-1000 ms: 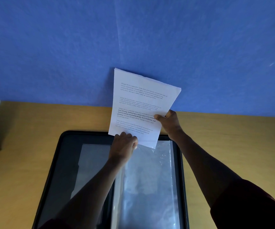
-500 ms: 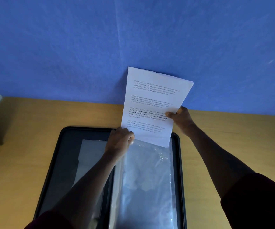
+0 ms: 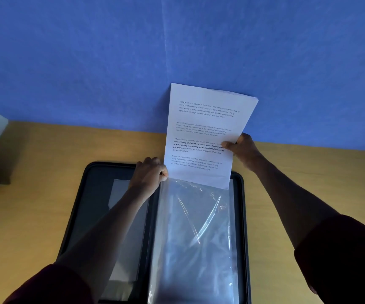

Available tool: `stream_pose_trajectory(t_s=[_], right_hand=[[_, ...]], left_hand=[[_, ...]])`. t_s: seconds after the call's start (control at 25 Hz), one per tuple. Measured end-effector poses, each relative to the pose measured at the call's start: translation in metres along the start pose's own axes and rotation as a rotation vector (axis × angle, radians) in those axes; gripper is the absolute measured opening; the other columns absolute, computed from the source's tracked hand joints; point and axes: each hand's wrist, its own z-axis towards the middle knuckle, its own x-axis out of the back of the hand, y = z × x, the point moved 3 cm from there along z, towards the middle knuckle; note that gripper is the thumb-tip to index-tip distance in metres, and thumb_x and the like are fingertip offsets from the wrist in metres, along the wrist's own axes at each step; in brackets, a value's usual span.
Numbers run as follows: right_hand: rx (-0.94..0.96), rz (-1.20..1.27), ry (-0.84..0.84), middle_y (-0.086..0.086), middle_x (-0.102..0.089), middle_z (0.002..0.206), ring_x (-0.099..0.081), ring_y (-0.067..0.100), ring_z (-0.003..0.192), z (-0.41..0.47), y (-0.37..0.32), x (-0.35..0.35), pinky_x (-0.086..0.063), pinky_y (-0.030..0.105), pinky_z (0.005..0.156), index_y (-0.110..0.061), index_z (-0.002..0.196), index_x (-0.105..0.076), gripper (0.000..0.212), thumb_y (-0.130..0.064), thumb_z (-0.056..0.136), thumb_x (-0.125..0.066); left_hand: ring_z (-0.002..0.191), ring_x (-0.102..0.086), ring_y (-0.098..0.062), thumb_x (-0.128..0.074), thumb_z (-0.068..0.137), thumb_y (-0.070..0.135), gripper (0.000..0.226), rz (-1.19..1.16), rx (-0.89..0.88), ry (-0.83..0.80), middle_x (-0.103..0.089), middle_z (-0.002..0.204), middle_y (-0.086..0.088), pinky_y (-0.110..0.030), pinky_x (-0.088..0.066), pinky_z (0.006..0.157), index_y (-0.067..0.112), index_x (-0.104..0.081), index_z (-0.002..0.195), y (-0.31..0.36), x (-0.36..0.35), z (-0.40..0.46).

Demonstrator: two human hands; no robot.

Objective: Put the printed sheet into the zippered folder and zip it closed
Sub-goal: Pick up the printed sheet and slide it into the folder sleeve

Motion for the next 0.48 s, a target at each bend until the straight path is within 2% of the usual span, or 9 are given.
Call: stream_pose_trajectory(t_s=[0.32, 0.48], right_hand=[[-0.040, -0.228, -0.105, 0.011, -0.067, 0.124, -0.064, 0.028, 0.112, 0.009, 0.001, -0.016, -0.050, 0.048, 0.101, -0.004, 0.125, -0.062, 0.040, -0.008, 0.087, -0.072], [-0.049, -0.275, -0.123, 0.012, -0.067, 0.124, -0.064, 0.029, 0.113, -0.002, 0.014, -0.017, -0.050, 0.046, 0.101, -0.004, 0.126, -0.062, 0.041, -0.008, 0.086, -0.072]], left_hand=[[0.091, -0.059, -0.020, -0.068, 0.086, 0.015, 0.009, -0.020, -0.037, -0.012, -0.066, 0.095, 0.006, -0.035, -0.038, 0.078, 0.023, -0.072, 0.082, 0.004, 0.003, 0.004], [0.096, -0.058, -0.026, -0.063, 0.087, 0.015, 0.015, 0.001, -0.018, 0.082, -0.063, 0.105, -0.001, -0.038, -0.042, 0.080, 0.019, -0.067, 0.102, 0.017, 0.002, -0.009]])
